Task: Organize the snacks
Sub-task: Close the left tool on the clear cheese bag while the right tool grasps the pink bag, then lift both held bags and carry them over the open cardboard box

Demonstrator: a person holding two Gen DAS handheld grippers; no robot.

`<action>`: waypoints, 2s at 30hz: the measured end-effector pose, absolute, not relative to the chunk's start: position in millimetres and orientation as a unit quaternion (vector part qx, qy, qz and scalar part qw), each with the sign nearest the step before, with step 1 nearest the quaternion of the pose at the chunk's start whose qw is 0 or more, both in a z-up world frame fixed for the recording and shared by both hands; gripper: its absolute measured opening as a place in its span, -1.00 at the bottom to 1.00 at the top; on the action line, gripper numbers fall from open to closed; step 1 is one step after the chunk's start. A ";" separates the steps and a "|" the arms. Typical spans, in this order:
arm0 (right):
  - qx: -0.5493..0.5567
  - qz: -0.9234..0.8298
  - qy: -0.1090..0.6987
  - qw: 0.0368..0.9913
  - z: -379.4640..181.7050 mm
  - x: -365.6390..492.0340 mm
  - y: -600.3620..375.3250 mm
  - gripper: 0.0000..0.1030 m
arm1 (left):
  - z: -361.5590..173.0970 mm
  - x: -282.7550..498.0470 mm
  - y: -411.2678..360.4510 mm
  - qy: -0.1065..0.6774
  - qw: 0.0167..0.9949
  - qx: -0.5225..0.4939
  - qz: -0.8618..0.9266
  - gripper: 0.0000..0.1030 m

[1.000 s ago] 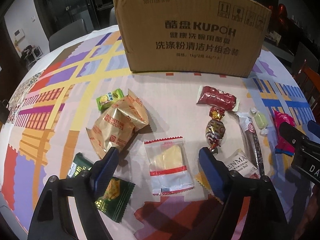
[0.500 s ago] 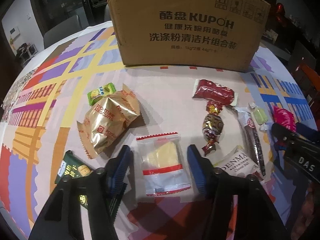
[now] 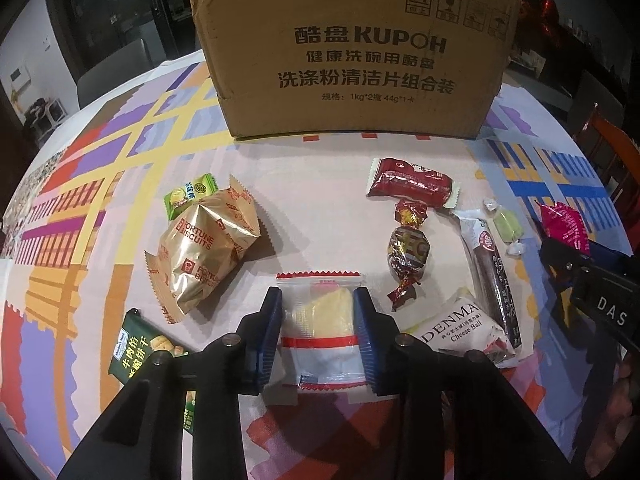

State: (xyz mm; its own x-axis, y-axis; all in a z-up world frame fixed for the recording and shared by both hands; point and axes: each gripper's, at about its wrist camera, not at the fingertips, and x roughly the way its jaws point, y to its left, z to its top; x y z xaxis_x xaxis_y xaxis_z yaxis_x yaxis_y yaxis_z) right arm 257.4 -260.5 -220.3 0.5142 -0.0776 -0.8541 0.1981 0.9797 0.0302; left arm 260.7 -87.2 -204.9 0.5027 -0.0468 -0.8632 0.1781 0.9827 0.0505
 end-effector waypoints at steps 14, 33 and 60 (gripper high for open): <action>0.054 -0.080 0.463 0.881 -190.4 252.0 -256.8 -0.07 | -179.4 254.4 -81.4 0.474 0.875 0.060 -0.073 -0.32; 0.052 -0.055 0.415 0.907 -126.6 253.4 -247.9 -0.07 | -113.3 258.2 -76.3 0.436 0.895 0.047 -0.084 -0.32; 0.026 -0.028 0.351 0.936 -57.5 288.4 -228.0 -0.07 | -44.2 303.8 -62.3 0.375 0.922 0.041 -0.086 -0.32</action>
